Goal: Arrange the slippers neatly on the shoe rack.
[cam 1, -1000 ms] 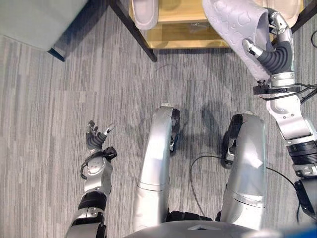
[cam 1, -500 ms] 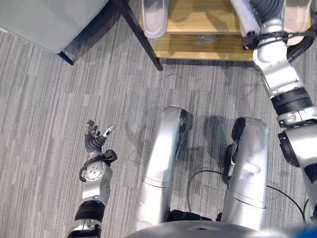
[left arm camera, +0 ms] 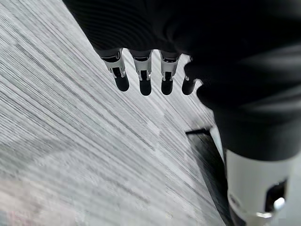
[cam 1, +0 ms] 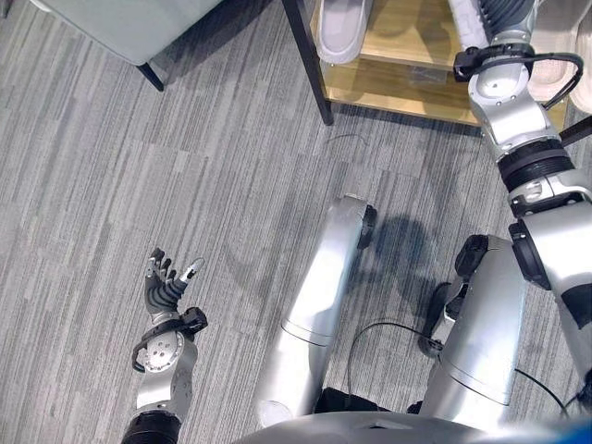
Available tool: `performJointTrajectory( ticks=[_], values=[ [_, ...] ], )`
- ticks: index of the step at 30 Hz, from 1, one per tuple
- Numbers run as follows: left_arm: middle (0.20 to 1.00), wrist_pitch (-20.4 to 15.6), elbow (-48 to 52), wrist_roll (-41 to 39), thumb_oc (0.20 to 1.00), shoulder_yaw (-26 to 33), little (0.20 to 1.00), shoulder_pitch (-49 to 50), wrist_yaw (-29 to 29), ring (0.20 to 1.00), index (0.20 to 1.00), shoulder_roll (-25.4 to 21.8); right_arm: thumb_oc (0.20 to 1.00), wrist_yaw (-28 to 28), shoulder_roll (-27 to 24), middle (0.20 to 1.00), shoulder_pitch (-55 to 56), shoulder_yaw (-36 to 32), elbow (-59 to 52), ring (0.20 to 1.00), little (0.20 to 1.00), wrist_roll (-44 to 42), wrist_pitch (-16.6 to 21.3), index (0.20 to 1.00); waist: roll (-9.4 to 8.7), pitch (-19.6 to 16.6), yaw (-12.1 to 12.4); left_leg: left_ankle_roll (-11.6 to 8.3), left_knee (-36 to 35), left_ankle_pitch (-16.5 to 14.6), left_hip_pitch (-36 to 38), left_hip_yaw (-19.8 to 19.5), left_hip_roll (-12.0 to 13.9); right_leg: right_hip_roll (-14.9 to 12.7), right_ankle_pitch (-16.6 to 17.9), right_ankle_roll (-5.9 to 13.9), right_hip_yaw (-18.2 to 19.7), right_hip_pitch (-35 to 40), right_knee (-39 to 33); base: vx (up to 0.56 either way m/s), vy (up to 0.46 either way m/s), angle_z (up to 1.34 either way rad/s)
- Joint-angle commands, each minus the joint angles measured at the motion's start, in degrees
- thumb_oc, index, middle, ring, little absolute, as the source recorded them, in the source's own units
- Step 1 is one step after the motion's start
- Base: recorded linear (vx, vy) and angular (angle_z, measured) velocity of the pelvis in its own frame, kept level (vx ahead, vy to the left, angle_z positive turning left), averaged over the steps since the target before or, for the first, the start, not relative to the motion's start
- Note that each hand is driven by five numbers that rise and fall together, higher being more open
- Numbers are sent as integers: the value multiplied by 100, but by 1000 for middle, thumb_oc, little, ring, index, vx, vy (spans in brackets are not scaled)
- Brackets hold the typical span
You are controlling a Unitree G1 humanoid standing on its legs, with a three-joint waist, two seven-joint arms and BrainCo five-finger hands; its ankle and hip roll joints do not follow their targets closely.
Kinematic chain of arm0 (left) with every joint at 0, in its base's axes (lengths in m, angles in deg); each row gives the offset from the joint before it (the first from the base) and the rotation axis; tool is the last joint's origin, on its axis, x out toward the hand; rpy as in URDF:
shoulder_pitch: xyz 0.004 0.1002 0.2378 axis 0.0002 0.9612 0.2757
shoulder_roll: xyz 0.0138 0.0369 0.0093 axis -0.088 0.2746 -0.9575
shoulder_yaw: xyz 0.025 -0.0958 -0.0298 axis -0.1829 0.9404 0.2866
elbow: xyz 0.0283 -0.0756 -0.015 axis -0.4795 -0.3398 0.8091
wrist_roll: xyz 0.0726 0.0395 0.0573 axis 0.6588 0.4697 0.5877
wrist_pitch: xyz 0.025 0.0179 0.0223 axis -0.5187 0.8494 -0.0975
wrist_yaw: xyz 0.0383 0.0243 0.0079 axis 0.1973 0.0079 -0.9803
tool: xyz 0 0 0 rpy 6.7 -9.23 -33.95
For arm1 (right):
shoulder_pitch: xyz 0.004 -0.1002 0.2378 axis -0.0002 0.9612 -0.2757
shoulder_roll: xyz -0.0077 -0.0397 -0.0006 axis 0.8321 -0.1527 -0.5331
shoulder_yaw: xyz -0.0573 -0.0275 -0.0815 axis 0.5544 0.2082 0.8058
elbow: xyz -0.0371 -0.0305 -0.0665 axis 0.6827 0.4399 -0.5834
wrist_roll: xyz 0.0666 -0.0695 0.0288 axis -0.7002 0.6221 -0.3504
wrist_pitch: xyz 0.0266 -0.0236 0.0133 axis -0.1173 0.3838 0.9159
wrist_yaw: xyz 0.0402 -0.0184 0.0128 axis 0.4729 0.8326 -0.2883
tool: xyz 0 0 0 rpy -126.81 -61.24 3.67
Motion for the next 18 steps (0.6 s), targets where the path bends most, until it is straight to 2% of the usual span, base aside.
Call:
performJointTrajectory(
  ticks=[1,2,3,4,5,7,9,10,15,18],
  values=[
    [1000,-700,343,-218,1000,-478,1000,270,-298,1000,1000,-318,200,-348,-322,200,-621,361,-361,200,200,-188,407,200,229,-30,283,57,554,128,-108,-291,-66,-170,2301,-785,-56,235,122,-7,43,-14],
    [1000,-820,373,-180,1000,-626,1000,394,-389,1000,1000,-399,200,-387,-359,200,-683,476,-401,200,200,-202,452,200,216,-30,295,41,525,17,-108,-288,-63,-184,2200,-776,-45,208,98,-19,22,-18],
    [1000,-1122,441,-87,1000,-859,1000,623,-537,1000,1000,-637,200,-459,-486,200,-850,725,-399,200,200,-228,546,200,158,-30,347,-24,527,-131,-108,-299,-64,-305,2038,-770,-70,157,36,-19,9,-13],
    [1000,-1127,441,-83,1000,-865,1000,622,-541,1000,1000,-636,200,-458,-490,200,-854,730,-391,200,200,-232,552,200,168,-30,355,-23,533,-135,-108,-306,-58,-301,2035,-775,-78,160,36,-36,-32,-5],
    [1000,-1340,439,-15,1000,-996,1000,838,-559,1000,1000,-793,200,-527,-507,200,-887,828,-277,200,200,-324,602,200,100,-30,405,-136,553,-287,-108,-377,-72,-390,1833,-758,-24,121,92,-36,-51,1],
    [1000,-1290,770,54,1000,-1077,1000,1079,-469,1000,1000,-968,200,-528,-539,200,-864,876,-220,200,200,-363,584,200,79,-30,469,-206,561,-350,-108,-483,-80,-521,1713,-810,-27,71,93,-57,-78,8],
    [1000,-1275,1021,330,1000,-1034,1000,1122,-447,1000,1000,-1222,200,-482,-520,200,-1031,851,-169,200,200,-483,532,200,17,-30,555,-251,466,-413,-108,-614,-77,-633,1710,-781,22,97,24,-51,-82,18],
    [1000,-1270,1131,359,1000,-1042,1000,1074,-414,1000,1000,-1352,1000,-386,-500,1000,-1186,812,37,1000,1000,-736,484,1000,6,-30,605,-266,407,-429,-108,-690,-97,-685,1730,-757,26,137,17,-35,-49,29],
    [1000,-1245,1092,431,1000,-1237,1000,759,-400,1000,1000,-1598,1000,-247,-303,1000,-1882,799,821,1000,1000,-1458,313,1000,18,-30,757,-317,354,-421,-108,-765,-113,-798,1696,-803,-70,137,1,-25,8,8],
    [1000,-1188,998,401,1000,-1395,1000,599,-507,1000,1000,-1477,1000,-342,-203,1000,-1949,793,871,1000,1000,-1542,235,1000,70,-30,813,-293,330,-468,-108,-722,-109,-847,1698,-840,-115,113,-35,-18,40,-4]
  ],
)
